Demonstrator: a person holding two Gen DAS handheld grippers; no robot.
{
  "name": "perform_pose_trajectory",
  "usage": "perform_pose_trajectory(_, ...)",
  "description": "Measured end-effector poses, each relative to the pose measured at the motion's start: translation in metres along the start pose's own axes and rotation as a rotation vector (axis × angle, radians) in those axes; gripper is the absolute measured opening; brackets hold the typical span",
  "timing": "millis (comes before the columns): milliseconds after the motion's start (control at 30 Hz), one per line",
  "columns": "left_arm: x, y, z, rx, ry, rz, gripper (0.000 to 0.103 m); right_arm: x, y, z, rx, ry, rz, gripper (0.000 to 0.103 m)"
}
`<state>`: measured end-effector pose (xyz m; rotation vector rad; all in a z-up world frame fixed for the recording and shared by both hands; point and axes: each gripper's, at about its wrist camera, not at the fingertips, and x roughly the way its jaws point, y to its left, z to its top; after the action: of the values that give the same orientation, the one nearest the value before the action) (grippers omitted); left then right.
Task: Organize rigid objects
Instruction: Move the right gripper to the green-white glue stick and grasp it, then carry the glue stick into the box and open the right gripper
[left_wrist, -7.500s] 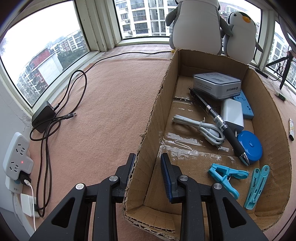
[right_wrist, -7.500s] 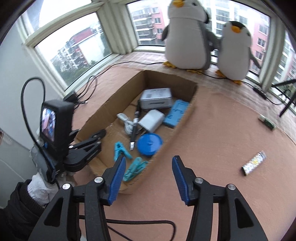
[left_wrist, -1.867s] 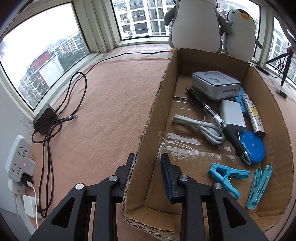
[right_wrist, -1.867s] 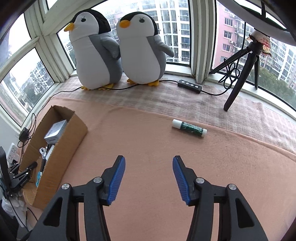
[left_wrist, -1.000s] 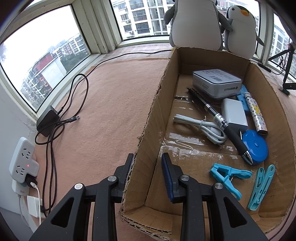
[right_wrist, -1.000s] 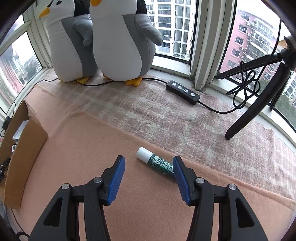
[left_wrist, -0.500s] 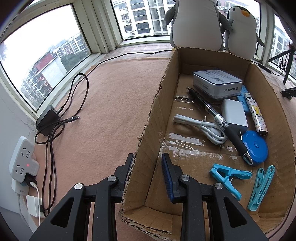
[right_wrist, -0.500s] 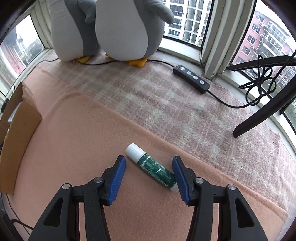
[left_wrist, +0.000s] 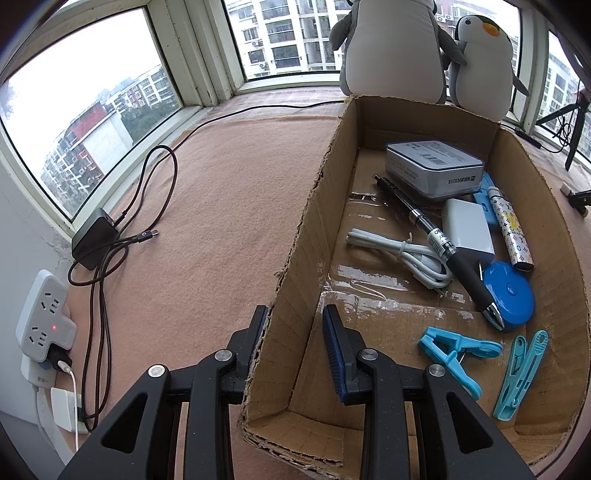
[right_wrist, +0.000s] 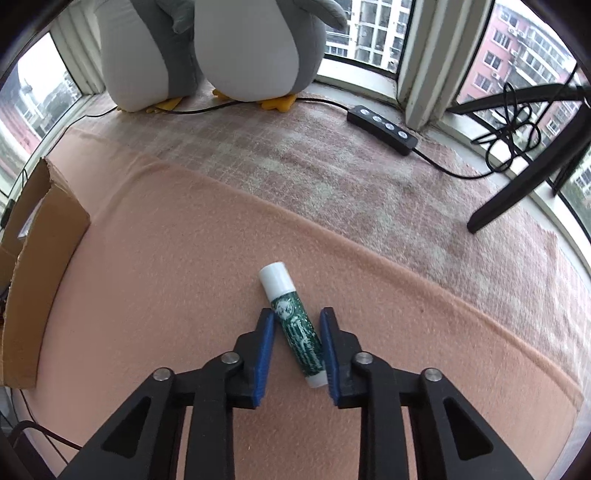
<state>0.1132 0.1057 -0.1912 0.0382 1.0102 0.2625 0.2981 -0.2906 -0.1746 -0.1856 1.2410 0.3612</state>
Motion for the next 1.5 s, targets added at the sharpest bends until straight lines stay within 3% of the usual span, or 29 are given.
perform_pose_trajectory(233,0.000,0.002,-0.001,-0.004,-0.006,-0.007,0.031,-0.007,-0.002,-0.015,0.073,-0.006,-0.009,0.014)
perform_pose_trajectory(500,0.000,0.003,-0.001,-0.013,-0.012,-0.011,0.031,-0.017,0.023,-0.043,0.120,-0.039,0.006,0.014)
perform_pose_trajectory(867,0.000,0.004,-0.002,-0.015,-0.015,-0.016,0.031,-0.059,0.057,-0.063,0.167,-0.158,0.046,0.014)
perform_pose_trajectory(1233,0.000,0.005,-0.002,-0.019,-0.020,-0.019,0.031,-0.099,0.115,-0.055,0.104,-0.249,0.158,0.014)
perform_pose_trajectory(1500,0.000,0.005,-0.002,-0.019,-0.021,-0.020,0.031,-0.121,0.179,-0.043,-0.004,-0.293,0.230,0.014)
